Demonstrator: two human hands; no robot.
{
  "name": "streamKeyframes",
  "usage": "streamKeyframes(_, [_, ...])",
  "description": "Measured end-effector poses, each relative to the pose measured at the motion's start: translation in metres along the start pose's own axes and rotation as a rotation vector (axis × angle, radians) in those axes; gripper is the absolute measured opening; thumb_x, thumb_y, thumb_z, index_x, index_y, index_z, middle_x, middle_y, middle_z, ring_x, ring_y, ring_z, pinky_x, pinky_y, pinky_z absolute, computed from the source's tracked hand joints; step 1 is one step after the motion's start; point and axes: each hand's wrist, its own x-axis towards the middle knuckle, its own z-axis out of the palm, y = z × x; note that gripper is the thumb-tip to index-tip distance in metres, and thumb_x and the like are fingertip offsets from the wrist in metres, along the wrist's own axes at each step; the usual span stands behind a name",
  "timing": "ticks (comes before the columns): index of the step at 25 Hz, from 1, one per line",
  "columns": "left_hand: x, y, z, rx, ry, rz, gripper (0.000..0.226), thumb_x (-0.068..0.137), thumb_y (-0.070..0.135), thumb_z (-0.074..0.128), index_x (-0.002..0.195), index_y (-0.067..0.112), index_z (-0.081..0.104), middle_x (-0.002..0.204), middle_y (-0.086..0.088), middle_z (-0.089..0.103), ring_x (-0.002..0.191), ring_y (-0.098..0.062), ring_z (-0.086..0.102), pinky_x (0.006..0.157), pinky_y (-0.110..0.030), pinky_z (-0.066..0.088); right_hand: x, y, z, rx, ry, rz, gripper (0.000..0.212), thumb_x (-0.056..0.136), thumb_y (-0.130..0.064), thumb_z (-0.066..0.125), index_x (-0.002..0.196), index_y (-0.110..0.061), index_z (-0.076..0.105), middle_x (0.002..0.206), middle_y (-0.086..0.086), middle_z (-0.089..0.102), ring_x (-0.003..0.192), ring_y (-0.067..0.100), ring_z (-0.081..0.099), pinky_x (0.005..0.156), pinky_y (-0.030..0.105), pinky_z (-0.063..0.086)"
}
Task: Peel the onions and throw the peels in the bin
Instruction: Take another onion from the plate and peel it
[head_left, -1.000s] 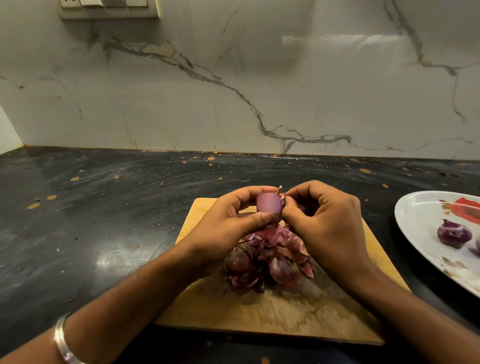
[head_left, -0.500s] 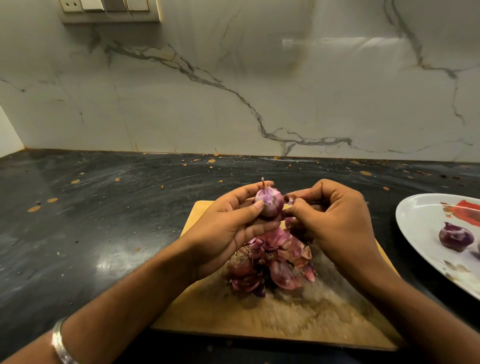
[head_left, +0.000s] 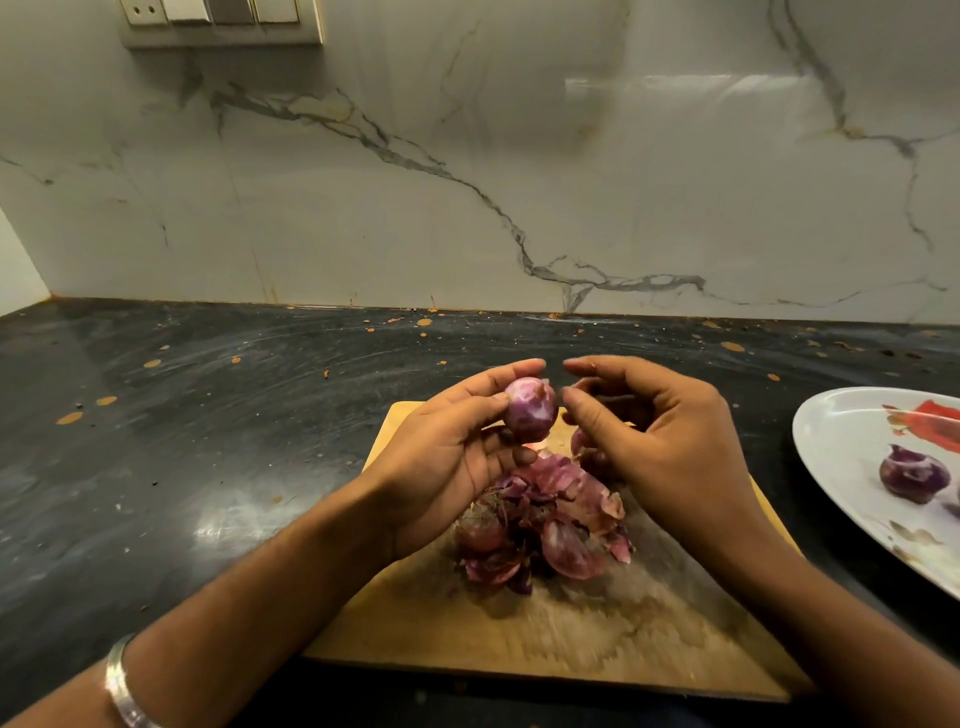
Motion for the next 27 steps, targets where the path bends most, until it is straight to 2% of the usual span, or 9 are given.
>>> streamKeyframes(4, [-0.001,-0.002,0.003,-0.015,-0.001,-0.004,0.035,0.102,0.007,0.038,0.126,0.005,0.063,0.122,-0.02,0.065,0.092,-0.02,0.066,0.072,-0.029,0.058,0.0,0.003,0.001,-0.015,0.0,-0.015,0.015,0.086,-0.022,0.076,0.101,-0.022,0.078,0.084,-0.01,0.076,0.076,0.009,0.073,0.067,0.034,0.062])
streamKeyframes(7, [-0.003,-0.001,0.004,-0.019,-0.002,0.001,0.034,0.103,0.008,0.038,0.127,0.004,0.062,0.128,-0.022,0.063,0.098,-0.023,0.064,0.075,-0.029,0.059,0.001,0.005,0.001,0.009,-0.045,-0.033,0.017,0.085,-0.023,0.077,0.102,-0.021,0.079,0.087,-0.01,0.076,0.079,0.011,0.073,0.065,0.028,0.058])
streamKeyframes(10, [-0.004,-0.001,0.005,0.021,0.005,-0.007,0.033,0.104,0.011,0.039,0.128,0.006,0.061,0.13,-0.022,0.061,0.101,-0.026,0.061,0.076,-0.03,0.059,0.001,0.007,0.003,0.032,-0.045,-0.031,0.014,0.084,-0.02,0.077,0.098,-0.018,0.08,0.087,-0.007,0.076,0.079,0.012,0.074,0.065,0.028,0.058])
streamKeyframes(15, [-0.004,0.0,0.007,0.044,0.036,0.022,0.037,0.09,0.017,0.053,0.124,0.003,0.06,0.12,-0.017,0.068,0.099,-0.025,0.07,0.077,-0.03,0.061,0.001,0.006,0.004,-0.015,-0.024,-0.073,0.009,0.086,-0.015,0.075,0.094,-0.016,0.081,0.085,-0.008,0.077,0.079,0.008,0.073,0.067,0.025,0.059])
streamKeyframes(20, [-0.004,-0.002,0.007,0.024,0.047,0.006,0.044,0.088,0.015,0.057,0.128,-0.003,0.055,0.125,-0.022,0.065,0.109,-0.031,0.068,0.083,-0.034,0.061,0.001,0.006,0.004,-0.042,-0.028,-0.098,0.01,0.087,-0.016,0.074,0.095,-0.017,0.08,0.085,-0.009,0.077,0.08,0.004,0.073,0.068,0.02,0.058])
streamKeyframes(25, [-0.006,-0.005,0.011,0.065,0.064,0.01,0.04,0.089,0.01,0.058,0.126,-0.004,0.053,0.125,-0.024,0.064,0.102,-0.024,0.069,0.081,-0.031,0.061,-0.001,0.002,0.008,-0.111,0.037,-0.133,0.012,0.083,-0.025,0.071,0.089,-0.02,0.08,0.077,-0.014,0.075,0.072,0.001,0.071,0.063,0.017,0.056])
streamKeyframes(27, [-0.006,-0.006,0.013,0.062,0.067,0.016,0.045,0.086,0.011,0.06,0.127,-0.005,0.052,0.125,-0.025,0.063,0.102,-0.023,0.069,0.081,-0.031,0.061,-0.001,0.002,0.008,-0.163,0.054,-0.159,0.007,0.083,-0.02,0.073,0.088,-0.02,0.079,0.076,-0.015,0.073,0.071,0.001,0.07,0.062,0.016,0.056])
